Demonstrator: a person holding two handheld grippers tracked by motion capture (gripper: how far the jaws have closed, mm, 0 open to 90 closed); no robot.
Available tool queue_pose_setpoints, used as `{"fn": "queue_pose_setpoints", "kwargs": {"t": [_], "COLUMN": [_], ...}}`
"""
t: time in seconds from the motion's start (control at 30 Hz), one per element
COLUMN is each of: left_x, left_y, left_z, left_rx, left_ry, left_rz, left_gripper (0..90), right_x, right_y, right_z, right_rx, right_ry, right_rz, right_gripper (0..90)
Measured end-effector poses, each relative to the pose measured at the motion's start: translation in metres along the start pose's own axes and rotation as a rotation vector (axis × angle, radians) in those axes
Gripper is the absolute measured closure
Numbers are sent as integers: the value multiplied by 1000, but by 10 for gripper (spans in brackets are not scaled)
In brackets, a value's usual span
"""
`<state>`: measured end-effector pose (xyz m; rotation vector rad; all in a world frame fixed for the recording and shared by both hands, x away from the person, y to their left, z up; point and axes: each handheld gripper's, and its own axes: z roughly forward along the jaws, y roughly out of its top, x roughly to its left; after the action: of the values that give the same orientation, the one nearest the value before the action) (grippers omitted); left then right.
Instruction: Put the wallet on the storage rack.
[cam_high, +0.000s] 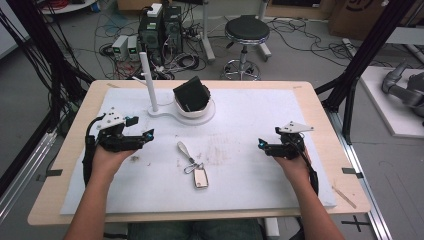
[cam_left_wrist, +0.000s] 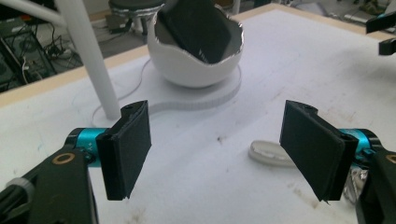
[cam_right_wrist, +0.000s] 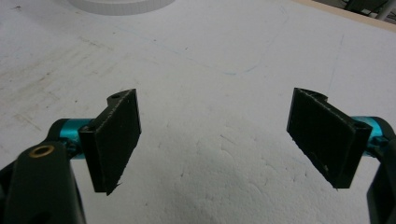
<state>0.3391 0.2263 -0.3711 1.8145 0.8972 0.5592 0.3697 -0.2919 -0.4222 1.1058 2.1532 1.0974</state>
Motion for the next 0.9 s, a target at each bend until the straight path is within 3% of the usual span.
{"fn": "queue_pose_setpoints", "kwargs": {"t": [0.3, 0.53, 0.9], "left_x": [4, 2, 12], "left_y": [2, 1, -4], "left_z": [-4, 1, -7], "left_rx": [-34, -19, -33], "left_ry": [-9, -12, -3], "left_rz": [-3, 0, -23], "left_gripper": [248, 248, 248], "right_x": [1, 3, 3], "right_y": [0, 0, 0], "right_z": [2, -1, 0], "right_rx": [11, 17, 15], "right_ry": [1, 5, 3], "right_rz": [-6, -11, -3], "right_gripper": [177, 177, 177]}}
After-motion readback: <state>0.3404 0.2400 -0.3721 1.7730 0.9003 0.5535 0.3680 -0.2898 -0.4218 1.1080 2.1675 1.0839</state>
